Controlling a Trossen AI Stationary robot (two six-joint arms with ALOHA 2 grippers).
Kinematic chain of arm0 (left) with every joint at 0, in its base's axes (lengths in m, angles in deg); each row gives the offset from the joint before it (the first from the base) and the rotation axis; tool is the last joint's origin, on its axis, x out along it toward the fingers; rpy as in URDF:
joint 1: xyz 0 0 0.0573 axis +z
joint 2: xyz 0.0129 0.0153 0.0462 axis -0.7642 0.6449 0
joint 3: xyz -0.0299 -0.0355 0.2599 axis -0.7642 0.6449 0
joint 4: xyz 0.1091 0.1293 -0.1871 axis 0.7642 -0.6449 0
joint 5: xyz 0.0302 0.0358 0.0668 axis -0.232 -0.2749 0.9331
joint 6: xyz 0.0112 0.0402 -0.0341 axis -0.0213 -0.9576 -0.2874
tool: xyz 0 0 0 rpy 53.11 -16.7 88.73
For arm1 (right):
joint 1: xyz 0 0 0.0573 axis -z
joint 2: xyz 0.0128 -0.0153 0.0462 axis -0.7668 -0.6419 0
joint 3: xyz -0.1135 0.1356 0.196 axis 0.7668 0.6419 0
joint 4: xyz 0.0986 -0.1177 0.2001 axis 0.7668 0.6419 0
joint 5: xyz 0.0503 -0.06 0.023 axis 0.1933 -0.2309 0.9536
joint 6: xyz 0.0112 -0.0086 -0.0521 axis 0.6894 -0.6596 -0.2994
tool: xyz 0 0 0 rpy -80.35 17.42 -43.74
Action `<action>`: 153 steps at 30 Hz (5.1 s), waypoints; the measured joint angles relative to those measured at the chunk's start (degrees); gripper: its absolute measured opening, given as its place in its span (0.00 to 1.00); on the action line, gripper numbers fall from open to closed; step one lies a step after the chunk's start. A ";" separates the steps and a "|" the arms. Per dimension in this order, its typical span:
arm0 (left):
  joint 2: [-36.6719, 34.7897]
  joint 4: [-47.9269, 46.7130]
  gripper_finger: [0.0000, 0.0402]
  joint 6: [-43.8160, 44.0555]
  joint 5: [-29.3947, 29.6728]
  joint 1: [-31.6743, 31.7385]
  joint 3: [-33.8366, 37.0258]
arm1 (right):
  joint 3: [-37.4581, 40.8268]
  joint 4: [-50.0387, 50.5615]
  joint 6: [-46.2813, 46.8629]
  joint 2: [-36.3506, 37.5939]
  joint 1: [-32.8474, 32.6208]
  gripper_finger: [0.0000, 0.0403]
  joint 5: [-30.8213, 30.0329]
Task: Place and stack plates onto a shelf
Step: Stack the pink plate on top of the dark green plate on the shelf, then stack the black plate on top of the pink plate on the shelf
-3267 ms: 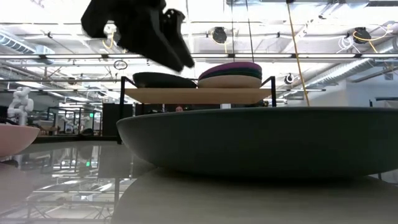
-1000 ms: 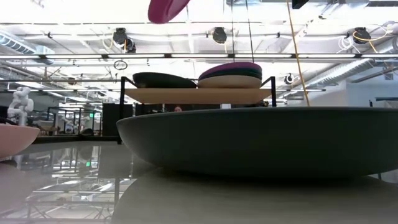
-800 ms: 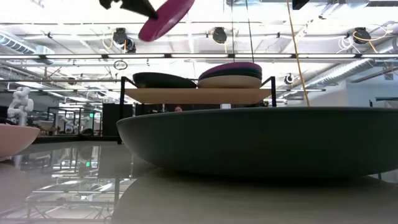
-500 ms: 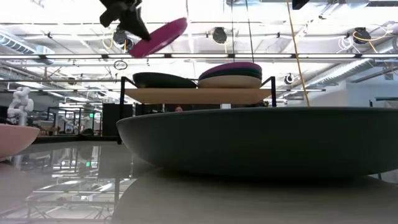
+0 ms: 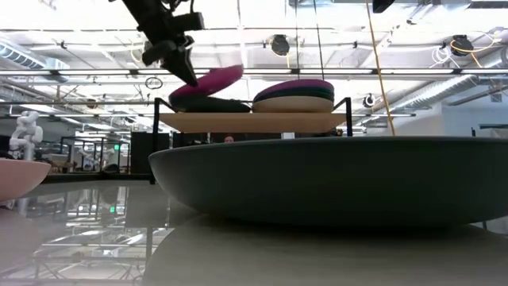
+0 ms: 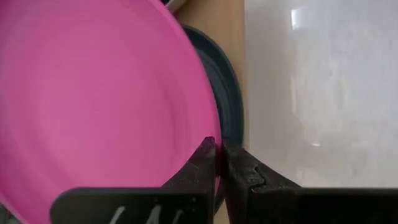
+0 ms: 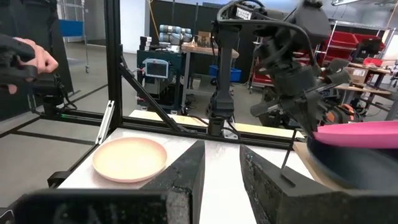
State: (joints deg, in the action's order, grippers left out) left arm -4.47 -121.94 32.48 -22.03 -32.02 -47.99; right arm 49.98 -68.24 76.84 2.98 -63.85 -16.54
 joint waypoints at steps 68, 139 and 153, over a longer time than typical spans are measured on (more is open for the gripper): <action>-10.48 90.10 0.36 22.28 3.54 -28.73 38.07 | 0.07 2.49 21.54 -35.08 -10.14 0.22 0.70; -23.58 86.13 0.36 11.66 7.22 -40.08 37.99 | -11.49 -14.80 10.89 -26.67 16.62 0.00 -2.90; -25.26 89.03 0.36 3.40 21.55 -44.89 42.75 | -36.69 -14.02 10.67 -47.56 37.56 0.00 9.23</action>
State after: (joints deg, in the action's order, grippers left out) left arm -29.73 -32.92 35.89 -0.48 -76.91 -5.24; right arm 13.29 -82.26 87.51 -44.58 -26.28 -7.31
